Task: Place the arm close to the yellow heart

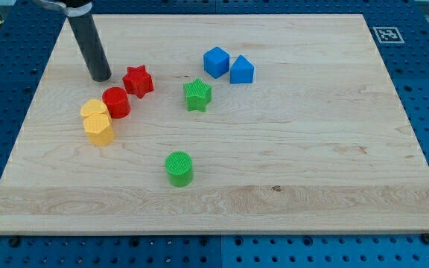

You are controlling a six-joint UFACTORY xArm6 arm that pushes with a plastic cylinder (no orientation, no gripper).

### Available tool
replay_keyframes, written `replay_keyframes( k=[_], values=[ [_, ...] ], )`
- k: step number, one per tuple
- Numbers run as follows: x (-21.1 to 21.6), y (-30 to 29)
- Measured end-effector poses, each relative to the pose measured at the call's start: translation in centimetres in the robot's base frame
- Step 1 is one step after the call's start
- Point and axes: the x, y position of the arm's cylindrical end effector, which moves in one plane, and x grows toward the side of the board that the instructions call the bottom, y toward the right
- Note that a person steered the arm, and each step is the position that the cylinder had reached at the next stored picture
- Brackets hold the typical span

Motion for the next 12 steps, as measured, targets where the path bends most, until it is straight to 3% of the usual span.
replay_keyframes(
  k=[9,12],
  values=[
    [-0.1,-1.9],
    [7.9,-2.0]
  ],
)
